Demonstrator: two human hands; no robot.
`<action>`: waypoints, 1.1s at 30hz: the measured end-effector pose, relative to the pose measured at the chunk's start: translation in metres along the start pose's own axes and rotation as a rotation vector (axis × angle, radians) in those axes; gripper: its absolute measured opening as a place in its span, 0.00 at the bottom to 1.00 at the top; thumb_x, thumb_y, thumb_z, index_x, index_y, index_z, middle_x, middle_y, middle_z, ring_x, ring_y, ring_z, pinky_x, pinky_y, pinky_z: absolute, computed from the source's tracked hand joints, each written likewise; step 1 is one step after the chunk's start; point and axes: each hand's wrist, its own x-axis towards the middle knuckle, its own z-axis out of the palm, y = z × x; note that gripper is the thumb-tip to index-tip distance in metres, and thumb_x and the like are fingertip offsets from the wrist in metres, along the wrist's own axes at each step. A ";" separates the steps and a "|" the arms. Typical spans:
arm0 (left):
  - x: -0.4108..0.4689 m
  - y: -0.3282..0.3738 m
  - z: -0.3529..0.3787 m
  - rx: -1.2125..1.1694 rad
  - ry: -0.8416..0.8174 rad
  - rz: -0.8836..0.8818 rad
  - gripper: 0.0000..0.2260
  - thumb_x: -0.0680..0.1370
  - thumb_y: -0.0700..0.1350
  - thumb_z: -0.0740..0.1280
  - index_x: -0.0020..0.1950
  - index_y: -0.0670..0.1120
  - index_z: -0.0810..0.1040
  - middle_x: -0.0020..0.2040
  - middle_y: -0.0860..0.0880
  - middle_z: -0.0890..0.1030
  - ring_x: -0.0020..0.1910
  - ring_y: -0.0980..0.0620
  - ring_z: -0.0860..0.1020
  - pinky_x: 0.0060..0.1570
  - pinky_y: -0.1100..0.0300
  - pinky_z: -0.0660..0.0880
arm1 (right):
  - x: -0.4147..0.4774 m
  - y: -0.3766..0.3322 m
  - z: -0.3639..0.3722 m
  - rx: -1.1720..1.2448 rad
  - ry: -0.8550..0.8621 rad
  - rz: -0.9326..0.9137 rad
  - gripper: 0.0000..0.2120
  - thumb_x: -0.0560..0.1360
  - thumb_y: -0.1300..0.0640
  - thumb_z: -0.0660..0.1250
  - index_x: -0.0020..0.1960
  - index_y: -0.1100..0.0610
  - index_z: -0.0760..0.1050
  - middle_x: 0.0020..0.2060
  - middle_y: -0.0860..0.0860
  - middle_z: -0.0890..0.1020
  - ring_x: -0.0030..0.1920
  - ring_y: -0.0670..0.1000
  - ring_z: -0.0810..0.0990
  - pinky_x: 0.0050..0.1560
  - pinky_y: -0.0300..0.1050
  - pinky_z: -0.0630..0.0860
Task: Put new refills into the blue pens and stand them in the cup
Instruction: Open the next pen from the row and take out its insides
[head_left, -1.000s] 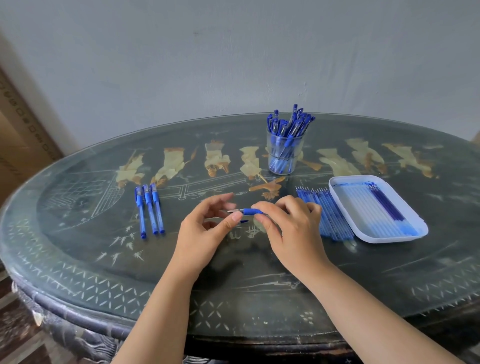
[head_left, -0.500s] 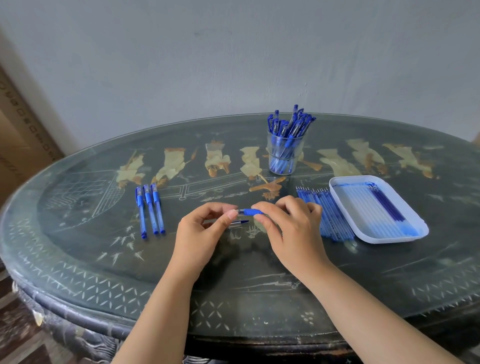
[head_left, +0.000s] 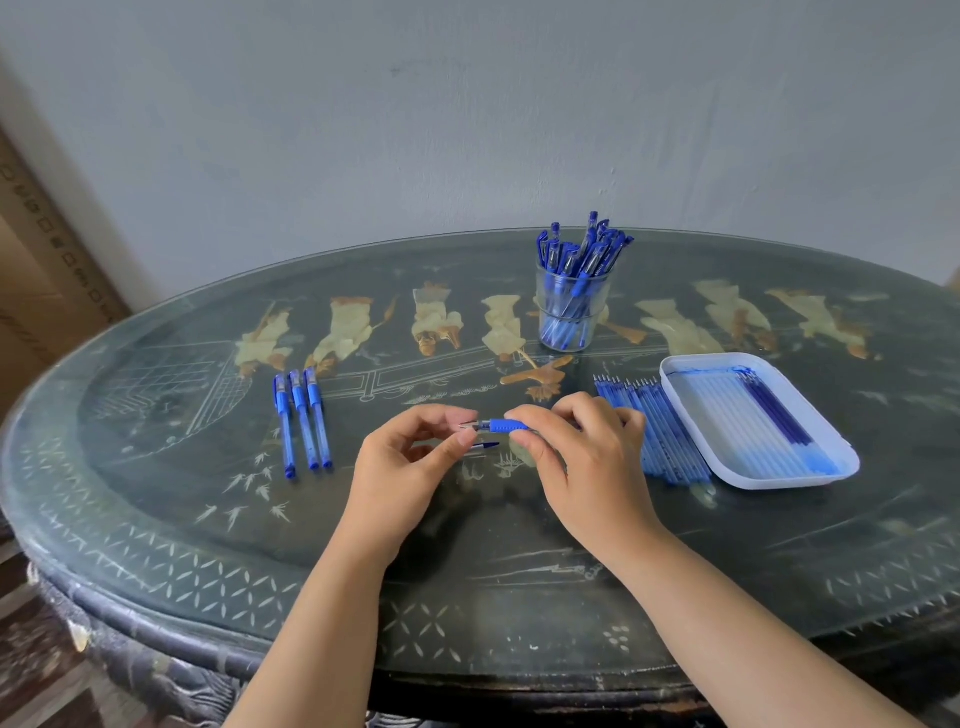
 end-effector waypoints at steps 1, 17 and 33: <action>0.000 0.000 0.000 -0.001 0.008 -0.005 0.05 0.74 0.40 0.72 0.48 0.49 0.84 0.44 0.51 0.85 0.43 0.55 0.81 0.46 0.64 0.79 | 0.000 0.000 0.000 0.001 0.000 -0.002 0.11 0.79 0.49 0.62 0.55 0.48 0.81 0.41 0.48 0.76 0.41 0.50 0.76 0.46 0.50 0.64; -0.002 -0.006 -0.018 0.644 -0.033 0.298 0.09 0.71 0.35 0.72 0.43 0.49 0.84 0.40 0.56 0.81 0.45 0.61 0.78 0.44 0.75 0.71 | -0.001 0.002 0.001 -0.031 0.048 0.064 0.08 0.78 0.52 0.67 0.55 0.47 0.82 0.41 0.48 0.75 0.41 0.51 0.76 0.46 0.51 0.64; -0.001 -0.011 -0.008 0.716 -0.090 0.269 0.12 0.71 0.39 0.72 0.50 0.54 0.80 0.41 0.59 0.79 0.45 0.57 0.76 0.48 0.61 0.76 | 0.000 0.000 -0.001 -0.037 0.042 0.052 0.08 0.78 0.52 0.66 0.55 0.47 0.81 0.41 0.47 0.75 0.41 0.51 0.76 0.46 0.51 0.65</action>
